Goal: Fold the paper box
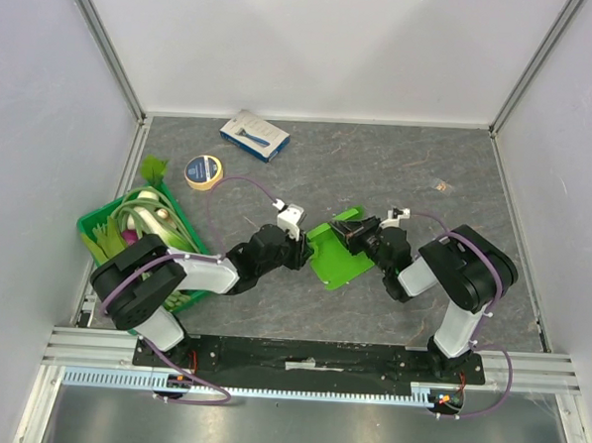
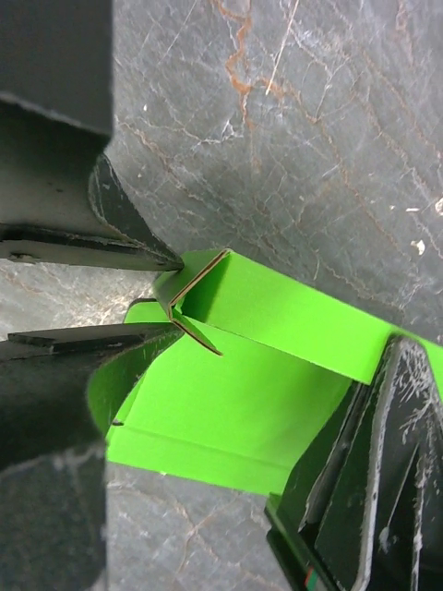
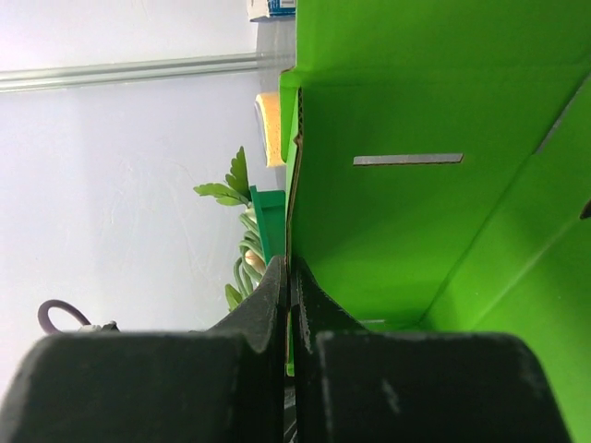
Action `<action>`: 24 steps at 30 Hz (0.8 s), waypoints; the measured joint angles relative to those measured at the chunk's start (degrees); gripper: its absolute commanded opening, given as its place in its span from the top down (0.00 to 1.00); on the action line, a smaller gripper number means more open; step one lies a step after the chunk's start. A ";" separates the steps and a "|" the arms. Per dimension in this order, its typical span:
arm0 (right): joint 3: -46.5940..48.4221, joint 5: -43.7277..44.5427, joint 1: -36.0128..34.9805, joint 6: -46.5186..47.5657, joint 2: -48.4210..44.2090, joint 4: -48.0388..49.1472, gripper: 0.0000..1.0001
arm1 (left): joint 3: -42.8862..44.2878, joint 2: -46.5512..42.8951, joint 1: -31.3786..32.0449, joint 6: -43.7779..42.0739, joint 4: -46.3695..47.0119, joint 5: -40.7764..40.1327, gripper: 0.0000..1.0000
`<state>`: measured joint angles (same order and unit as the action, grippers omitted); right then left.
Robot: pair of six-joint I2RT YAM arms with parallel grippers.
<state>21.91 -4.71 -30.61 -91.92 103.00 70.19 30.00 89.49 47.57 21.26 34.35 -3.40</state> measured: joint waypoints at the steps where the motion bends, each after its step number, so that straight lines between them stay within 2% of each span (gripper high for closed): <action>1: -0.39 0.35 -0.02 -0.31 0.00 0.42 0.98 | 0.28 0.28 0.48 -0.55 0.02 -1.27 0.67; 14: -4.15 8.81 -4.55 -5.14 -0.63 4.35 1.00 | 3.34 6.23 3.34 -5.62 3.48 -15.28 0.61; 18: -4.13 9.38 -4.92 -5.66 -2.32 1.49 1.00 | 4.15 8.48 3.54 -7.58 5.22 -17.81 0.67; 22: -3.85 9.62 -5.20 -5.68 -4.83 -2.51 1.00 | 4.57 10.01 3.76 -9.20 7.02 -20.61 0.81; 24: -3.58 9.77 -5.42 -6.08 -5.40 -3.93 1.00 | 5.11 10.95 3.78 -9.46 7.61 -22.18 0.83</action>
<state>18.33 5.06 -36.03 -98.00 97.60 66.26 35.11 100.44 51.35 11.79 41.95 -25.58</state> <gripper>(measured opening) 0.010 0.220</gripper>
